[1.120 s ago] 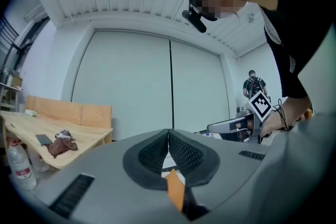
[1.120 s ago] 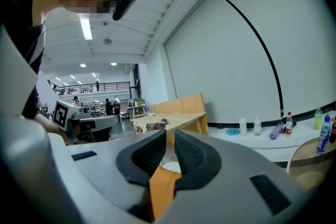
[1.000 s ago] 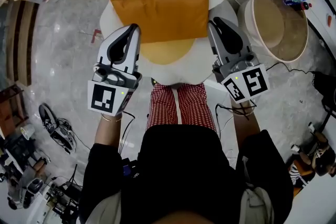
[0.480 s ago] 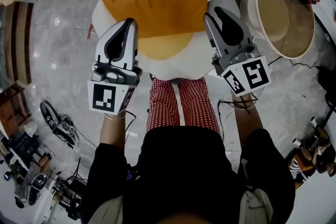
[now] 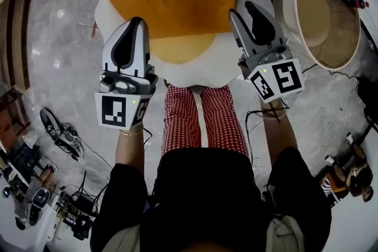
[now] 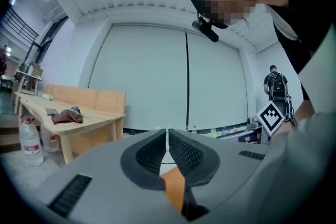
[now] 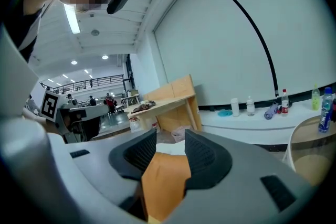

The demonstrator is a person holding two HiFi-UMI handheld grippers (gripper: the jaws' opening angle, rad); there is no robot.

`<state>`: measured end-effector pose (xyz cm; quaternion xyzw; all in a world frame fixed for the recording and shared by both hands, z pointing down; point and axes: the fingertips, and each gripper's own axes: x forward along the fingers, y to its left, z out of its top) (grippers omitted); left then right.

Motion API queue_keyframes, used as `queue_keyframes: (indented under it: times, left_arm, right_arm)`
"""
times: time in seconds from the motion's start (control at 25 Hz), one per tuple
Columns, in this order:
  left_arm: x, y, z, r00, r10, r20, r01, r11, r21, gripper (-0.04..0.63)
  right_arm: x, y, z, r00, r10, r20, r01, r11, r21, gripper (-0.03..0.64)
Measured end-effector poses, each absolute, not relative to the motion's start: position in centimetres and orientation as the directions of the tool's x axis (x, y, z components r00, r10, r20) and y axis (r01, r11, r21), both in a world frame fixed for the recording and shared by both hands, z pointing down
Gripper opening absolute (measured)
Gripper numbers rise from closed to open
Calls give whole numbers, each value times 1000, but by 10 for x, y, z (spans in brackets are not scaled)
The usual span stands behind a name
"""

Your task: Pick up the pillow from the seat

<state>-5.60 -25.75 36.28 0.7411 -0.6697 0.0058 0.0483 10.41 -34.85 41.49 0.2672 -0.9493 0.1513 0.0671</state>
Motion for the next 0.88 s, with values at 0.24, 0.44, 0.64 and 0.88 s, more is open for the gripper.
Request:
queue_keyframes:
  times: [0.24, 0.44, 0.64, 0.88]
  left_arm:
    - [-54, -272, 384, 87, -991, 103, -996, -87, 0, 11]
    - [-58, -278, 405, 70, -991, 117, -998, -68, 17, 11]
    - [-57, -278, 424, 58, -988, 140, -998, -55, 22, 11]
    - [-64, -277, 442, 45, -988, 150, -998, -38, 45, 11]
  right_arm:
    - [107, -367, 443, -831, -503, 236, -552, 795, -250, 173]
    - [104, -375, 477, -828, -489, 275, -553, 795, -250, 204]
    - [102, -382, 506, -831, -466, 303, -543, 798, -261, 253]
    - [99, -394, 537, -818, -458, 348, -553, 793, -256, 265]
